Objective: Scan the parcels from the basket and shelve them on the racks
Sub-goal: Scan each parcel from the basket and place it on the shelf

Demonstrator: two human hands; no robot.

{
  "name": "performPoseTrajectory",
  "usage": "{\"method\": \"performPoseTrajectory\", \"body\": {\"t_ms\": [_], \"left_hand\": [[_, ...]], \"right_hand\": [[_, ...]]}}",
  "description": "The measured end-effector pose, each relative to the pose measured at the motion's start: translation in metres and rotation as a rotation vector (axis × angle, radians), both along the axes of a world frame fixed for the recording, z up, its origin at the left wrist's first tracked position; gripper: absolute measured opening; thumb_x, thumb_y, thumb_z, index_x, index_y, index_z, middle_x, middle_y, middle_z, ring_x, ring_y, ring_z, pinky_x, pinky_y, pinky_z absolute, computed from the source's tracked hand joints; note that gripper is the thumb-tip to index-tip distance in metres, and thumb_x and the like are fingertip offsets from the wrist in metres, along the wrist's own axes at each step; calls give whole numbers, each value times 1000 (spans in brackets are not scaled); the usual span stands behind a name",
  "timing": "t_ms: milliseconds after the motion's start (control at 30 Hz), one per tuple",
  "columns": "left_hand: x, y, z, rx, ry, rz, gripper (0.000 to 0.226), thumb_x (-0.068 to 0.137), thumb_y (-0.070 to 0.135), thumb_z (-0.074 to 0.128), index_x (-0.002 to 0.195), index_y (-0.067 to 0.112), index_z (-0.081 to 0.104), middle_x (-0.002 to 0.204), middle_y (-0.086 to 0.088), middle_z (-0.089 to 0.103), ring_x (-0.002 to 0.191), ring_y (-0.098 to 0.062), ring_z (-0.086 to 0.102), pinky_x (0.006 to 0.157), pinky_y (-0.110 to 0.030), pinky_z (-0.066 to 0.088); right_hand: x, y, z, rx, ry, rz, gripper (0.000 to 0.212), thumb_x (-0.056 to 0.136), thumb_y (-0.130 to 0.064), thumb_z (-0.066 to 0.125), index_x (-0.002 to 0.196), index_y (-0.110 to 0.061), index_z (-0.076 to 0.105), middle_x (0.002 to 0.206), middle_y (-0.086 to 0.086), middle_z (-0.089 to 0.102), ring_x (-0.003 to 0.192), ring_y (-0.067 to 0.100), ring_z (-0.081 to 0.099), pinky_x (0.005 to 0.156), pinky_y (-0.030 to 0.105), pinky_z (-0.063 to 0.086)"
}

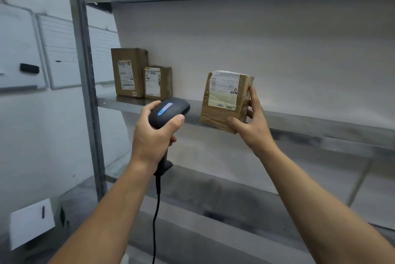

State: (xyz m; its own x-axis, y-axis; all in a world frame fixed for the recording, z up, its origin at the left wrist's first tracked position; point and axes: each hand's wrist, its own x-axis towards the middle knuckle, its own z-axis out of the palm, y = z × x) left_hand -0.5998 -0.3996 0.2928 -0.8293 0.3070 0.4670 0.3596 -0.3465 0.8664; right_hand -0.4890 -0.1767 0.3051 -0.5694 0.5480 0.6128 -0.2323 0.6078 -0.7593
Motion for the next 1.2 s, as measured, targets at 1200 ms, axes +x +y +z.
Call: {"method": "performPoseTrajectory", "body": {"t_ms": [1200], "left_hand": [[-279, 44, 7, 20, 15, -92, 70, 67, 39, 82, 130, 25, 55, 118, -15, 63, 86, -26, 68, 57, -22, 54]], "right_hand": [[-314, 47, 37, 69, -273, -210, 112, 83, -11, 82, 162, -30, 5, 145, 5, 54, 126, 23, 56, 95, 24, 42]]}}
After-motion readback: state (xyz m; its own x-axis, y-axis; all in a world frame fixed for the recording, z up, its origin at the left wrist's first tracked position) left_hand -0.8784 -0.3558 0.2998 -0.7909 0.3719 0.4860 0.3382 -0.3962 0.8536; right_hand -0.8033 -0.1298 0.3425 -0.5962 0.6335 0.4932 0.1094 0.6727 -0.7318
